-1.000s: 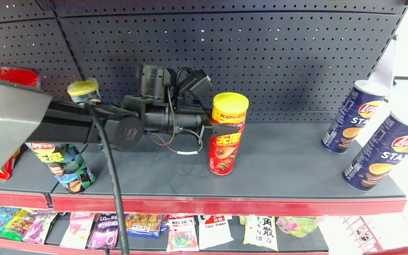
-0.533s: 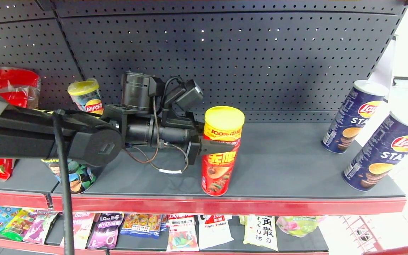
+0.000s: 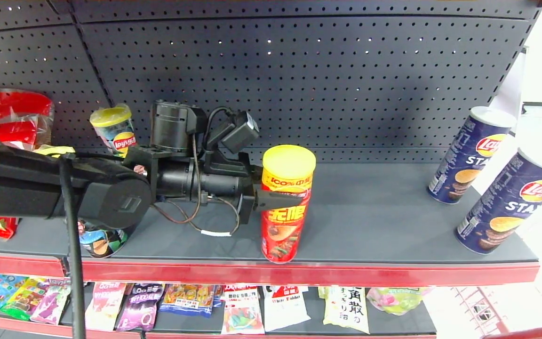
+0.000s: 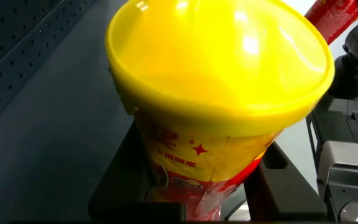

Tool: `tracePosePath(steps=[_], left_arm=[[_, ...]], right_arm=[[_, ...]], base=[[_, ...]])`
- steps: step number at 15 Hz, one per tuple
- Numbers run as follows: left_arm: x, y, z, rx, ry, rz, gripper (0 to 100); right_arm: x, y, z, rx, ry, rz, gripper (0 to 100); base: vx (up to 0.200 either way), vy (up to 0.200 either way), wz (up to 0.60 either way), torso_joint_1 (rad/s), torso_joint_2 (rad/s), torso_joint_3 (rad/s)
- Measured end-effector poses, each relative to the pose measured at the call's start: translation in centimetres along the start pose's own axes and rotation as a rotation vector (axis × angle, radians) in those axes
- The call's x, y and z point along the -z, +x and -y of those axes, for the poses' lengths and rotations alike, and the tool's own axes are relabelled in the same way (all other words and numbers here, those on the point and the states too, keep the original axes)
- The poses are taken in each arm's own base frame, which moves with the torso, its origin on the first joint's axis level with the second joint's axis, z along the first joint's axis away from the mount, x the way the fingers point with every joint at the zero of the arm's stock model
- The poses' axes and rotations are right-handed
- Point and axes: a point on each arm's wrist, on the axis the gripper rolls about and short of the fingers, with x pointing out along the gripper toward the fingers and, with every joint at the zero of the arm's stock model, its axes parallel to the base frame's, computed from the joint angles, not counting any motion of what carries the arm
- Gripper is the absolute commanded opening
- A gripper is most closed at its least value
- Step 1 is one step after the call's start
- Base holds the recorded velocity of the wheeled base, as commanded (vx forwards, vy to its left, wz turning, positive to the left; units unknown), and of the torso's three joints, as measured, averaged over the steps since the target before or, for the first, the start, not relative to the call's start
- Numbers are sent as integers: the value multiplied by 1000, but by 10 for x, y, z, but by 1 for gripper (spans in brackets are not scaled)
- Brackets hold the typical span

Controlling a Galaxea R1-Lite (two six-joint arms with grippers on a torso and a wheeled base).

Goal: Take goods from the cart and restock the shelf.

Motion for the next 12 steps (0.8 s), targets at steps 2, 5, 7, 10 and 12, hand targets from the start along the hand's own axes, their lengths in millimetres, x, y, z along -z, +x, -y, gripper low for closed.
tracePosePath(steps=[2,5,7,10,12], left_arm=[[1,0,1,1,-3,-1,0],[5,-1,3,3,-8,-6,0],[9,-1,6,8,-15,-11,0],[10,-2,8,7,-37,-16,0],[11,-3,8,3,-41,-20,100]], right_arm=[[0,0,0,0,0,-1,0],[1,0,0,-1,0,-2,0],[1,0,0,0,1,-3,0],[1,1,0,-1,1,-4,0],[1,1,0,-1,1,-6,0]], base=[[0,0,0,0,0,0],[0,0,0,0,0,0],[0,0,0,0,0,0],[0,0,0,0,0,0],[0,0,0,0,0,0]])
